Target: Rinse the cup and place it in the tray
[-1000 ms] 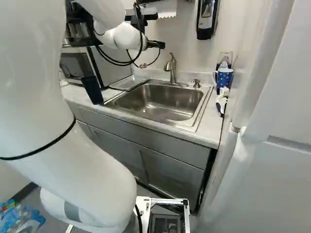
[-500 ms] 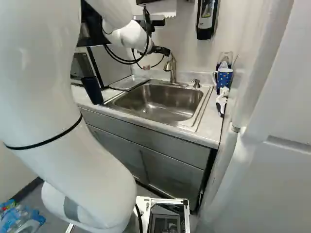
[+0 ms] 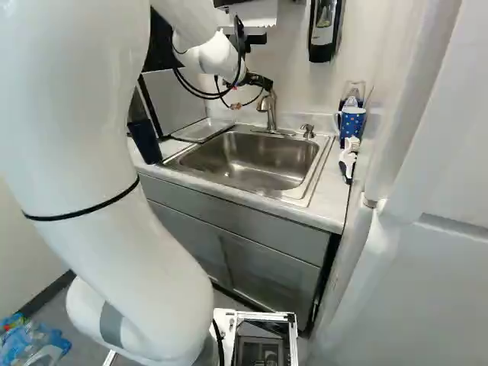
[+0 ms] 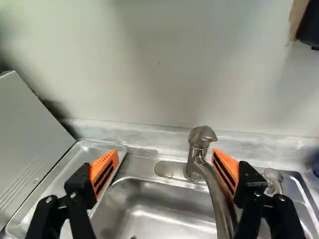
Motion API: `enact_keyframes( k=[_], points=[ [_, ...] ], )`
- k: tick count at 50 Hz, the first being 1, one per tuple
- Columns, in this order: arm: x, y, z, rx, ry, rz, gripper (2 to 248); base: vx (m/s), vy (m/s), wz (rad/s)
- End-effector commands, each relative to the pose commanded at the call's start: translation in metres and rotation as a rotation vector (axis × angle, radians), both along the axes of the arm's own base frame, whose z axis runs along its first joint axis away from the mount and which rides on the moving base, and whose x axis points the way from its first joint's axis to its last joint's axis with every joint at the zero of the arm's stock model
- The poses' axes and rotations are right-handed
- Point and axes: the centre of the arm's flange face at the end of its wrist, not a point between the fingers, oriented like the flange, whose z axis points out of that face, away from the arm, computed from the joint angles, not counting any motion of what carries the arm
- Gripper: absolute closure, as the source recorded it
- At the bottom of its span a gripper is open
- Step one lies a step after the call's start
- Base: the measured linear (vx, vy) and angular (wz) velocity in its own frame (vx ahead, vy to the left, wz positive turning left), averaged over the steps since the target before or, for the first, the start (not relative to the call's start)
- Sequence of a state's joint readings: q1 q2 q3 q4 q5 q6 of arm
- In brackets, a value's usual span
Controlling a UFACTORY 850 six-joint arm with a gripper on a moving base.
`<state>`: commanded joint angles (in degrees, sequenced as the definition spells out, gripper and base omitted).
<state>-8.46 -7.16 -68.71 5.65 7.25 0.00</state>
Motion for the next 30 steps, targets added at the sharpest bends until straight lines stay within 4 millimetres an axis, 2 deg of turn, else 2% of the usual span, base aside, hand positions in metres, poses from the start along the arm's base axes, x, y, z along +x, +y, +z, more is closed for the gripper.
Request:
enact_keyframes(
  k=[30],
  points=[
    [0.028,-0.003,0.004,-0.012,-0.062,-0.002,3,0.000,0.000,0.000]
  ],
)
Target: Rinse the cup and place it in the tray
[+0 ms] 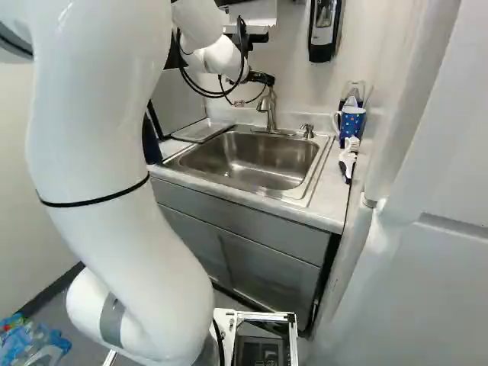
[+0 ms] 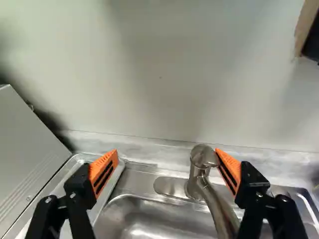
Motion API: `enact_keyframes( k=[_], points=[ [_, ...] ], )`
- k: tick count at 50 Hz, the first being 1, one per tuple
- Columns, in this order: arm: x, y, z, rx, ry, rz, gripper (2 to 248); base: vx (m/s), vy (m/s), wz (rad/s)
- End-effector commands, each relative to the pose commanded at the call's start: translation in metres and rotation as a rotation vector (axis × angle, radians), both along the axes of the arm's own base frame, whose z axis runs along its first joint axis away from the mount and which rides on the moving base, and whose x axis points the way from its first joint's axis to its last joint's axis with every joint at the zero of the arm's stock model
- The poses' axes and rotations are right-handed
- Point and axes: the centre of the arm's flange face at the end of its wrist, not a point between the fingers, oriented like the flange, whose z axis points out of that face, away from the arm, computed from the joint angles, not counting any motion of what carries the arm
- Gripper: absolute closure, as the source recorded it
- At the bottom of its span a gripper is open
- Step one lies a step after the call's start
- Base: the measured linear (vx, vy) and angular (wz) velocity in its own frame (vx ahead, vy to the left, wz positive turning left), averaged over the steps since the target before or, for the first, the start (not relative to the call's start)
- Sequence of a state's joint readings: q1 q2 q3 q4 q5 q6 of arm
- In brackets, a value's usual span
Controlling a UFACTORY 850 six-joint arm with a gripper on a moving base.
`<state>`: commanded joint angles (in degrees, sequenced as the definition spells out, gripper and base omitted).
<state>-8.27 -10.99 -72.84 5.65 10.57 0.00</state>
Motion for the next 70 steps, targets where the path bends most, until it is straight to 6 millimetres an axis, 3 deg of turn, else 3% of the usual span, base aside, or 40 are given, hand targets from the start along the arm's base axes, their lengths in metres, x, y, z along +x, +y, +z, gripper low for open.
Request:
enact_keyframes(
  k=[54,70],
  points=[
    [0.003,-0.001,0.010,-0.021,-0.109,-0.010,3,0.000,0.000,0.000],
    [-0.011,-0.004,0.011,-0.022,-0.110,-0.018,3,0.000,0.000,0.000]
  ],
)
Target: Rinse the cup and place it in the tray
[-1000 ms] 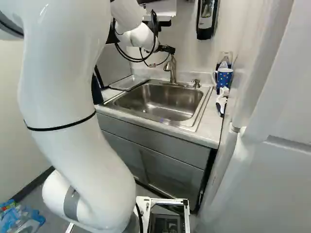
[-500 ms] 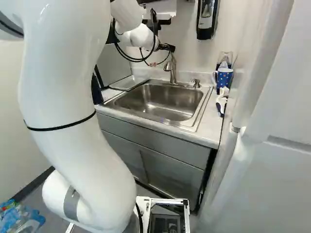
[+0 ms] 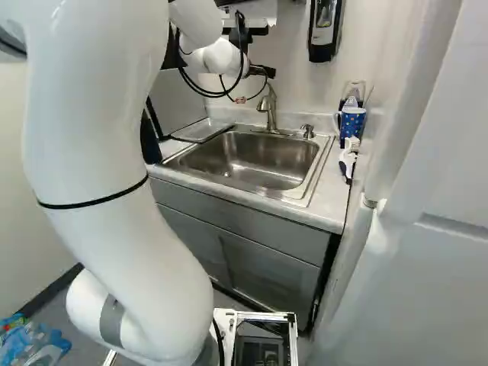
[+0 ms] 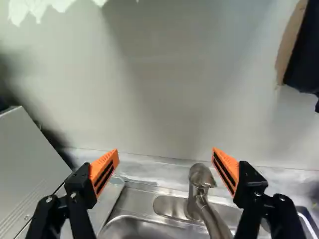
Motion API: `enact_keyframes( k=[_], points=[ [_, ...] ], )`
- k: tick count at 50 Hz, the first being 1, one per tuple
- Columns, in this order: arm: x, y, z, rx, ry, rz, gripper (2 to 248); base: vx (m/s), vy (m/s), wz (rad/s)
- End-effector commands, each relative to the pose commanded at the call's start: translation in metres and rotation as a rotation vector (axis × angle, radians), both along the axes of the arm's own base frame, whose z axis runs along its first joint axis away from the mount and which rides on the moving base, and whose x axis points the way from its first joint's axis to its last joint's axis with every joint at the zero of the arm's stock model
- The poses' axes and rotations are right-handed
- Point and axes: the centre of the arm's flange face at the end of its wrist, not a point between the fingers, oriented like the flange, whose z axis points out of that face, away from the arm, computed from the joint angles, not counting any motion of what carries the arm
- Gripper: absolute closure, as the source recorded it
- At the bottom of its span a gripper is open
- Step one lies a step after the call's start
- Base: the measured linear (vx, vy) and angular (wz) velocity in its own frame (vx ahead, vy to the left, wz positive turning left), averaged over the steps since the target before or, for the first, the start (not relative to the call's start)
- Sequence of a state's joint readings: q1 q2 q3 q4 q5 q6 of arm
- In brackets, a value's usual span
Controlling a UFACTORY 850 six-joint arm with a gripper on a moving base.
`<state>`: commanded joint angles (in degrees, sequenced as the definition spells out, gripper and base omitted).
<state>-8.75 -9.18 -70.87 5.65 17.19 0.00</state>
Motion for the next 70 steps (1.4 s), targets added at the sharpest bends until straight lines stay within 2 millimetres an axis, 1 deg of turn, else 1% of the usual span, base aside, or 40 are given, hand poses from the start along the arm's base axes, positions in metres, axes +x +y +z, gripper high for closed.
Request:
enact_keyframes(
  k=[15,27,52,70],
  points=[
    [-0.026,-0.011,0.001,0.001,0.004,-0.026,3,0.000,0.000,0.000],
    [-0.050,-0.016,0.001,0.001,0.010,-0.041,3,0.000,0.000,0.000],
    [-0.101,-0.020,-0.005,-0.032,0.081,-0.042,3,0.000,0.000,0.000],
    [-0.141,-0.017,-0.013,-0.024,0.148,-0.049,3,0.000,0.000,0.000]
  ],
)
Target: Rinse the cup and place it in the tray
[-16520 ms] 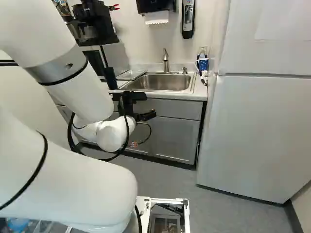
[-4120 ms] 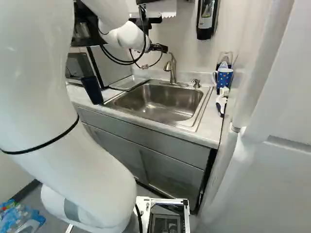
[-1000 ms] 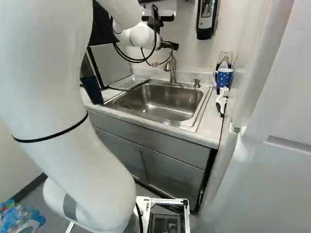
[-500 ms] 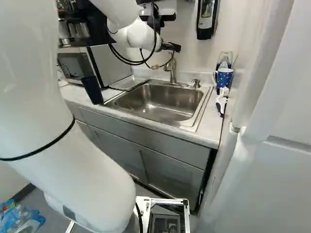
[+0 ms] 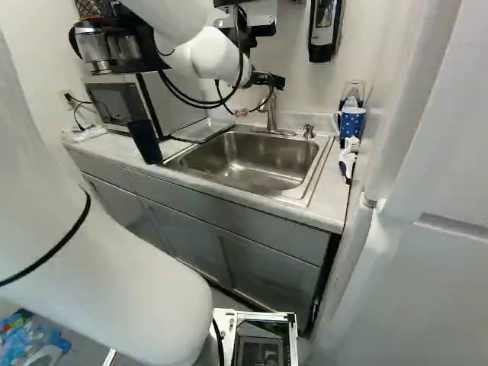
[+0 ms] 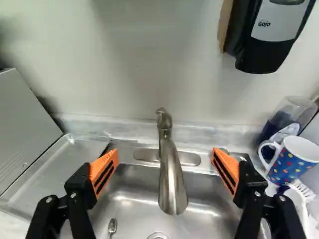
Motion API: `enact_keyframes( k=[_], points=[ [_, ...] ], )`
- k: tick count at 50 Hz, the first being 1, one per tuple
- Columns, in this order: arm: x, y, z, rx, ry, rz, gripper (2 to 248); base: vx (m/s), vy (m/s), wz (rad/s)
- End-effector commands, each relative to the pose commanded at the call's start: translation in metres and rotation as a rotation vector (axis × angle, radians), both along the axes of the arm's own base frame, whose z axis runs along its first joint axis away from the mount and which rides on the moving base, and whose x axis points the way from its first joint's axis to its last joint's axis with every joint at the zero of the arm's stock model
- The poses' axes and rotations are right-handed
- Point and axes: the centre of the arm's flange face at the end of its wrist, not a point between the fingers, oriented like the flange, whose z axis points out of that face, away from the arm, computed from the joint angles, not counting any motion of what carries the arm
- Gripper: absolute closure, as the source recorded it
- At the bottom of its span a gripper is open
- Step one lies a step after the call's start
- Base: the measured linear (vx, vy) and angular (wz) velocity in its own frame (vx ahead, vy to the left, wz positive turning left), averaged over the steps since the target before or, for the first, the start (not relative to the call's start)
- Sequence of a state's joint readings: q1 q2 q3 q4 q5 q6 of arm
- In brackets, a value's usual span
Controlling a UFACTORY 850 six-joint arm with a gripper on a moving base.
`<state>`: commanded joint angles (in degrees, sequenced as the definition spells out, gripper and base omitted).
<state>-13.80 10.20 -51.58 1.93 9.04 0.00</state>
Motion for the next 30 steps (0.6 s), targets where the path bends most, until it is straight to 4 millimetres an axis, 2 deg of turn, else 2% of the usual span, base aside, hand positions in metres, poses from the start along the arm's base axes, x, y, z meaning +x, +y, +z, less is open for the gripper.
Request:
enact_keyframes(
  k=[30],
  points=[
    [-0.070,0.008,-0.024,0.036,0.207,-0.010,3,0.000,0.000,0.000]
  ],
)
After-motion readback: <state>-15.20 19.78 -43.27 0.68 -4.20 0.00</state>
